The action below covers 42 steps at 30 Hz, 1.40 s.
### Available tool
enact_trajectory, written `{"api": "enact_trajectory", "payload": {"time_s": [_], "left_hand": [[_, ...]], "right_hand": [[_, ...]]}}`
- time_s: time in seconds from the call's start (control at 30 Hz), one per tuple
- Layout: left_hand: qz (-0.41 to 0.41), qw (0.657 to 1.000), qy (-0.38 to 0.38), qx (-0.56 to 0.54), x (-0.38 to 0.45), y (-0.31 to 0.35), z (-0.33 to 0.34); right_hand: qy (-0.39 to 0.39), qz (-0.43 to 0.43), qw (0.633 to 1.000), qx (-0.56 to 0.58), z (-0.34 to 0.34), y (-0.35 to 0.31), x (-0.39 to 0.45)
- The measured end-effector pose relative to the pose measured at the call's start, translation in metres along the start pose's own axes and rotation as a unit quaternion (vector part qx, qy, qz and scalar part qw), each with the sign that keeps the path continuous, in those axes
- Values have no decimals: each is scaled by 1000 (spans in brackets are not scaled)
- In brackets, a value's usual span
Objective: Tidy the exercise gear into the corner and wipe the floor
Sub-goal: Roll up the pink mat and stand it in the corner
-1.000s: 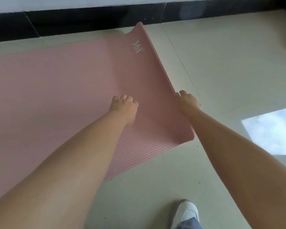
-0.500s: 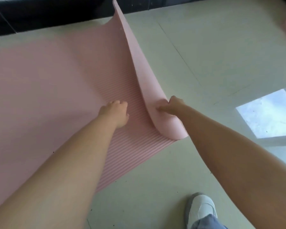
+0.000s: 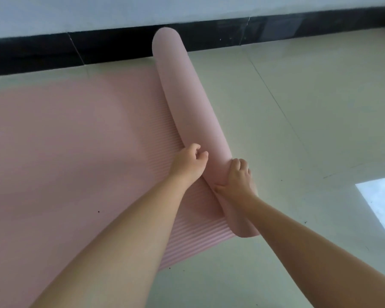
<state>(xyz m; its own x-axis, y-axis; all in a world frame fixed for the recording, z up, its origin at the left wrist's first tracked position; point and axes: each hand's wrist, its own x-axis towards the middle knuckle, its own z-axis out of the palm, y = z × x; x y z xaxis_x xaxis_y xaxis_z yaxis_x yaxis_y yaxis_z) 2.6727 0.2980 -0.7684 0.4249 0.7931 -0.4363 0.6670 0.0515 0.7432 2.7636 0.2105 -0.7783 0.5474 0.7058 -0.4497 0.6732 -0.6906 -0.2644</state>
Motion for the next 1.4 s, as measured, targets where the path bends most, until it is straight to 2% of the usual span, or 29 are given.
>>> {"api": "enact_trajectory", "payload": {"time_s": [0.07,0.13,0.2,0.37,0.53,0.7,0.83,0.87,0.93,1.0,1.07,1.13,1.23,1.33,1.4], "left_hand": [[-80,989,-15,-119,2,1,0],[-148,954,-17,-261,4,-1,-2],[-175,928,-12,-329,6,-5,-6],[-166,928,-33,-333,11,-13,1],[-164,902,-63,-395,15,-11,14],[-158,882,-92,-434,23,-12,15],[-167,902,-100,-386,28,-24,11],[-163,927,-79,-329,29,-28,11],[-134,984,2,-114,27,-33,12],[-102,992,75,25,24,-36,13],[-104,988,106,42,19,-36,12],[-123,986,109,24,16,-38,10],[-145,985,87,28,14,-38,6],[-133,989,50,43,13,-34,-2],[-121,992,5,20,8,-35,-7]], "right_hand": [[-20,-37,999,-29,3,-6,-4],[-55,-66,996,-30,1,-6,-5],[-67,-71,995,38,-10,-5,-2],[-62,-7,959,278,-31,-3,8],[-49,24,939,341,-27,5,13],[-39,62,935,347,-24,3,18],[-58,122,937,322,-18,-6,21],[-73,125,943,300,-16,-9,22],[-89,119,958,244,-11,-16,20],[-72,97,975,187,-7,-20,20],[-66,65,981,172,-6,-19,20],[-87,51,970,222,-9,-13,22],[-128,51,946,292,-15,-8,22],[-100,34,965,238,-9,-9,26],[-88,66,961,253,-6,-8,28]]}}
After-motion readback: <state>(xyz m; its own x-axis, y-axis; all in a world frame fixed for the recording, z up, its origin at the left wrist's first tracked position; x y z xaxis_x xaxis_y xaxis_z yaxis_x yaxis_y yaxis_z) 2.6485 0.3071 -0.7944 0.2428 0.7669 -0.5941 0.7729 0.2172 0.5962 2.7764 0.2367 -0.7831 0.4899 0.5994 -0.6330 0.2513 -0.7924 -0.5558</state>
